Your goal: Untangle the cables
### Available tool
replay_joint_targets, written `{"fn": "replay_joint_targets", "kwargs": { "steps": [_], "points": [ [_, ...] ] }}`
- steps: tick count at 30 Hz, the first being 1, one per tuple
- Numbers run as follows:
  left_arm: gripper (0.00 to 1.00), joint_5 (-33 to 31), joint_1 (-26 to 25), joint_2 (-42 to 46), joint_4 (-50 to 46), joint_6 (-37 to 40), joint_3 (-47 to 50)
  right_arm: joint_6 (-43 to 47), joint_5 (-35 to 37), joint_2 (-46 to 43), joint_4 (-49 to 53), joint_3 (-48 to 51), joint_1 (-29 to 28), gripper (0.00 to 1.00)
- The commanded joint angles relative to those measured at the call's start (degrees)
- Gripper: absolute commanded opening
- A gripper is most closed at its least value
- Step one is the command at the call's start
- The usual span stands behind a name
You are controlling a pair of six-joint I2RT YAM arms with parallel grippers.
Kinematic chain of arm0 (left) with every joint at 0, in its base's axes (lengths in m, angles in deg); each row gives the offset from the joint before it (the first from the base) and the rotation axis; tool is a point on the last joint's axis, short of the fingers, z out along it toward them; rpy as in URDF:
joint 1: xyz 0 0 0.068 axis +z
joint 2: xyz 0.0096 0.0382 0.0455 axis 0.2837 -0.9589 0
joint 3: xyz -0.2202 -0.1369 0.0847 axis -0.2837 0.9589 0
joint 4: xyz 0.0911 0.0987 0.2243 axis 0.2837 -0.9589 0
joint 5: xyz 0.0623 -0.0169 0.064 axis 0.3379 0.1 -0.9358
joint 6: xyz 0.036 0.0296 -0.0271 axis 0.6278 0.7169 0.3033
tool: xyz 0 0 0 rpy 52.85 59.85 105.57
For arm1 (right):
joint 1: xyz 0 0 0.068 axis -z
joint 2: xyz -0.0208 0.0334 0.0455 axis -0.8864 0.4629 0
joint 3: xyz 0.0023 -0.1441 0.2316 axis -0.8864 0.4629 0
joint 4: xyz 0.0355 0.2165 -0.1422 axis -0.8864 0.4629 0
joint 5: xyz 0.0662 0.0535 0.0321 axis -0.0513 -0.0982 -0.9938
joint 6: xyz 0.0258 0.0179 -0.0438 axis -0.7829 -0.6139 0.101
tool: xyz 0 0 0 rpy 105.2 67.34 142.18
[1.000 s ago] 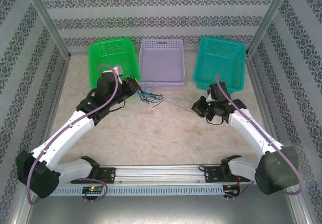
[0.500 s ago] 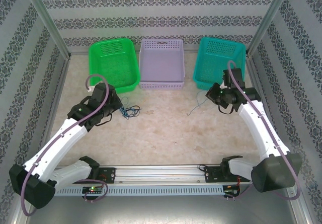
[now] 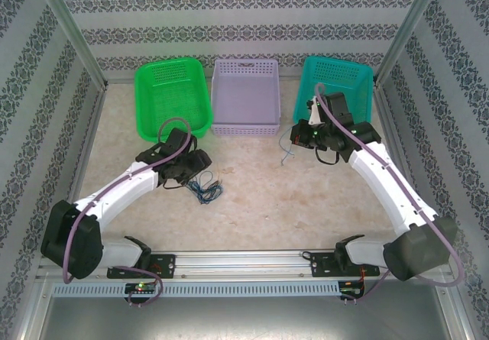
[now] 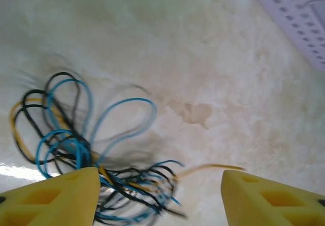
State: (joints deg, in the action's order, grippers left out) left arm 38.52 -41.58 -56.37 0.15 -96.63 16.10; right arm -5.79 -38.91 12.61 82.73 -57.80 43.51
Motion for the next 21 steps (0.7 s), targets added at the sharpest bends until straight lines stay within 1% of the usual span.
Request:
{"fn": "replay_joint_targets", "kwargs": {
  "steps": [1, 2, 5, 8, 11, 14, 16, 21],
  "points": [
    [0.67, 1.26, 0.31, 2.2, 0.29, -5.62, -4.63, 3.47, -1.7, 0.85, -0.36, -2.07, -1.56, 0.0],
    [0.67, 1.77, 0.31, 2.51, 0.14, -8.58, -5.19, 3.65, -1.53, 1.05, -0.48, -2.16, -2.05, 0.0],
    [0.68, 3.96, -1.0, 3.32, 2.33, -23.09, -5.8, 4.55, -1.24, 1.94, -1.46, -2.33, -4.06, 0.0],
    [0.7, 4.65, -4.52, 3.05, 7.77, -39.07, -5.76, 5.59, 0.45, 3.12, -2.16, -2.69, -6.77, 0.0],
    [0.72, 5.62, -7.96, 1.13, 13.46, -51.73, -5.77, 6.39, 1.99, 3.5, -4.72, -1.85, -9.65, 0.0],
    [0.74, 5.87, -10.87, -0.77, 18.15, -60.71, -6.02, 7.27, 4.59, 3.67, -7.61, -0.94, -12.69, 0.0],
    [0.74, 5.74, -12.38, -1.65, 19.8, -64.95, -6.24, 8.11, 6.33, 4.02, -9.15, -0.61, -14.61, 0.0],
    [0.7, 3.68, -15.12, -2.03, 22.37, -71.33, -6.54, 10.22, 10.91, 5.42, -10.51, -0.58, -18.69, 0.0]
  ]
}}
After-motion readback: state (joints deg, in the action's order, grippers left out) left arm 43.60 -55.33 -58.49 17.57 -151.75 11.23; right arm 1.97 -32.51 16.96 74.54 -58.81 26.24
